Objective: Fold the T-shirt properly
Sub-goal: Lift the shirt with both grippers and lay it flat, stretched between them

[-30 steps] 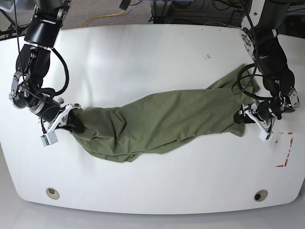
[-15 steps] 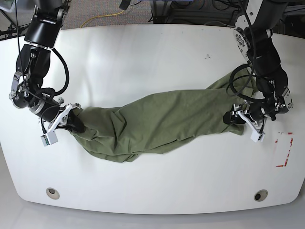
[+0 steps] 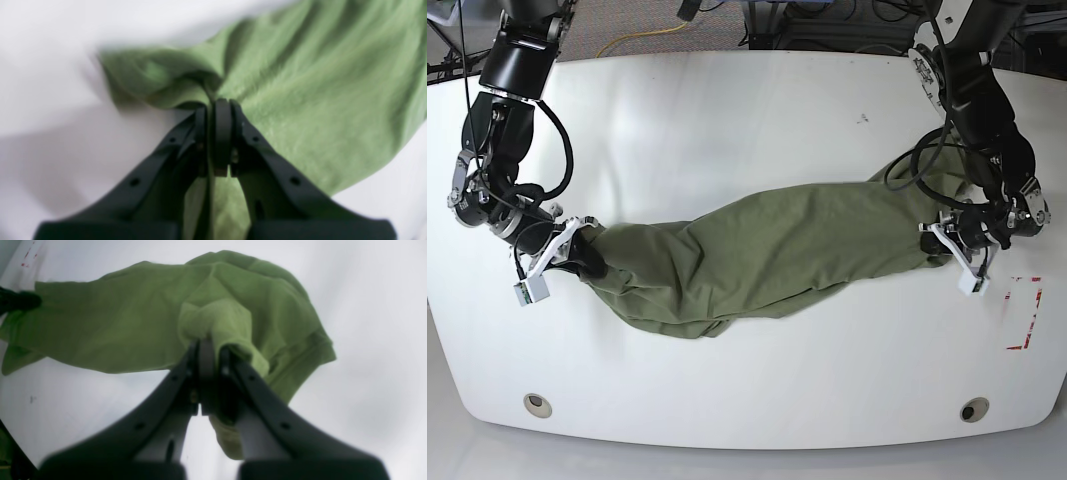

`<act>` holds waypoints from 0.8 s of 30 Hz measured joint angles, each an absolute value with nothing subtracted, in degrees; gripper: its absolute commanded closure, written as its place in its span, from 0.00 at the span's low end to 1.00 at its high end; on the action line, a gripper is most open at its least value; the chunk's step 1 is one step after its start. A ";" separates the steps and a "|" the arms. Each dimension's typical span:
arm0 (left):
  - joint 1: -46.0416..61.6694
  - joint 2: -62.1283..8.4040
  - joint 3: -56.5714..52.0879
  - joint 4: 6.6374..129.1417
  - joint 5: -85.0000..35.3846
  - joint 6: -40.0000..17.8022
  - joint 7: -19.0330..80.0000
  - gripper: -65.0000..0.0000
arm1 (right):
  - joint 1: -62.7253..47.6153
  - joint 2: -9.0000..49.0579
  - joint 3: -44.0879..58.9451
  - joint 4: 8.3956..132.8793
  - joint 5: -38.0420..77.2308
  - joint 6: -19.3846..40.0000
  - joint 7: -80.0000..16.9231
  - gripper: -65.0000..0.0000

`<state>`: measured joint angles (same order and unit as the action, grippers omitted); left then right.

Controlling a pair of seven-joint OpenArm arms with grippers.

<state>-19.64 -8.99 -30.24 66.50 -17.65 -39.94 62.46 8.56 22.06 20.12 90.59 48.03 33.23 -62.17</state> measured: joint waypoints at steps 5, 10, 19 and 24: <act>-20.05 -9.21 -30.22 73.08 -17.61 -39.92 64.36 0.97 | 9.52 21.80 21.56 87.07 48.29 33.12 -62.15 1.00; -19.88 -8.95 -29.76 78.17 -17.52 -39.94 66.11 0.97 | 12.32 22.11 22.68 83.59 44.58 32.86 -62.22 1.00; -22.98 -9.04 -29.67 87.00 -17.54 -39.70 67.75 0.97 | 21.71 21.89 21.85 80.71 38.46 33.26 -62.17 1.00; -27.42 -8.95 -29.67 91.05 -17.74 -36.86 68.40 0.97 | 29.32 22.39 18.63 77.34 36.56 33.28 -62.83 1.00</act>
